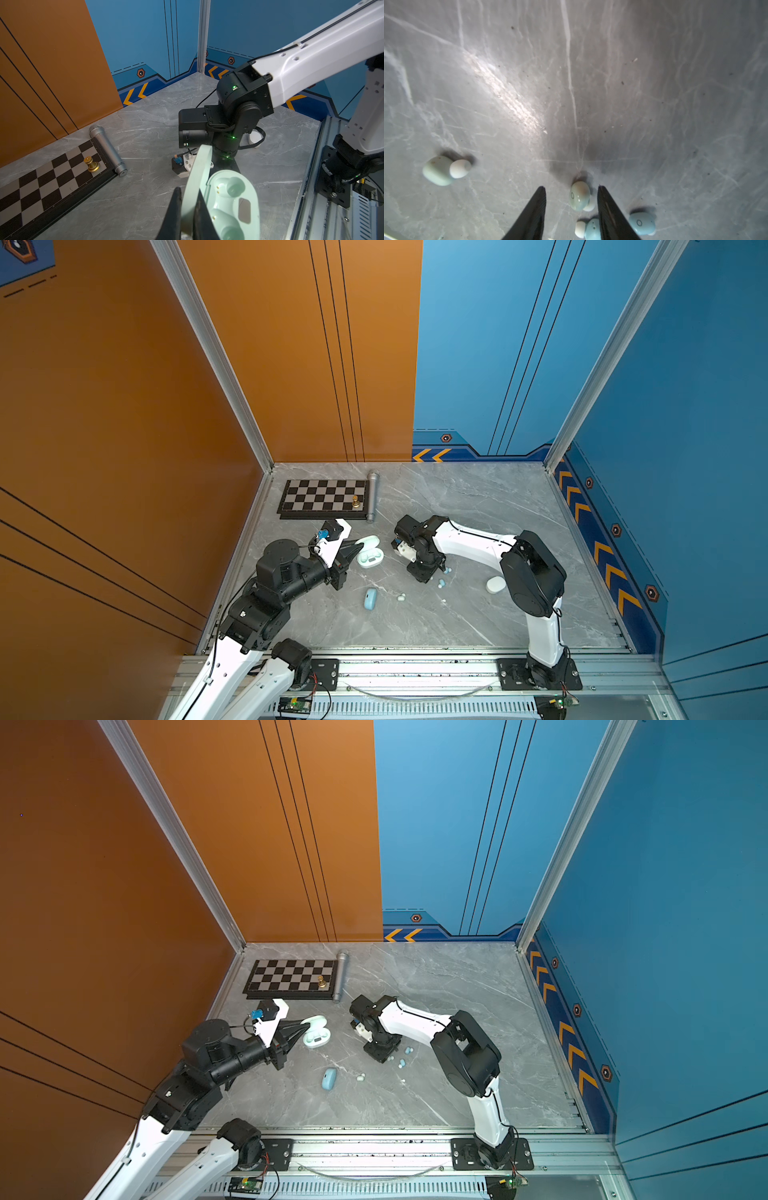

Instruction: Insert the wireless bluetooth earbuds into the charging case

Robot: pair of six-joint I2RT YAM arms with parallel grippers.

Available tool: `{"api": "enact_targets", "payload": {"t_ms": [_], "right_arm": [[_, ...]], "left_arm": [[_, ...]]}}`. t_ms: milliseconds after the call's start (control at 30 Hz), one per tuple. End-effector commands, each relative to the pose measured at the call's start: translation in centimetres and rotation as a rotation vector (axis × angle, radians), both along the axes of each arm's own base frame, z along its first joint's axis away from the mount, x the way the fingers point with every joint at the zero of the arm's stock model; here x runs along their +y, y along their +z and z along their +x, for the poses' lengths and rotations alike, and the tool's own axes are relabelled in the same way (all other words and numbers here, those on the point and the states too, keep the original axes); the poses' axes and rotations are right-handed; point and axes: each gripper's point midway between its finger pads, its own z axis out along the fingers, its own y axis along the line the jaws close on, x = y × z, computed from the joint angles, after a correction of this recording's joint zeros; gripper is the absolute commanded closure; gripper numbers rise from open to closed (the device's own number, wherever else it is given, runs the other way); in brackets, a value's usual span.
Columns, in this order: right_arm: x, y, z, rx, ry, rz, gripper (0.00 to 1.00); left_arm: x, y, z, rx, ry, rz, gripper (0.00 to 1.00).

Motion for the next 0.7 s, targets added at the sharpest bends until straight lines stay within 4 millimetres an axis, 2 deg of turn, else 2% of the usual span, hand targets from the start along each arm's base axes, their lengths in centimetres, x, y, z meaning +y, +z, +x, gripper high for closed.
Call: {"api": "enact_targets", "payload": {"t_ms": [0,200,433,533,667], "right_arm": [[-1.4,-1.3,-1.0,0.039,0.009,-0.069,0.59],[-1.7,-1.9,-1.3,0.057,0.003,-0.078,0.63],[-1.9,-1.8,-1.4,0.068,-0.011,-0.072,0.74],[-2.0,-1.7,-1.4,0.068,-0.022,-0.067,0.81],[-1.5,-0.8,-1.0,0.068,-0.050,-0.025,0.83]], "left_arm": [[-0.3,1.6,-0.5,-0.020,-0.024,-0.025,1.00],[-0.3,1.7,-0.5,-0.025,-0.021,-0.022,1.00],[-0.3,2.0,-0.5,-0.034,-0.022,-0.018,1.00],[-0.4,2.0,-0.5,-0.033,-0.024,-0.018,1.00],[-0.6,1.7,-0.4,-0.025,-0.033,-0.011,1.00]]}}
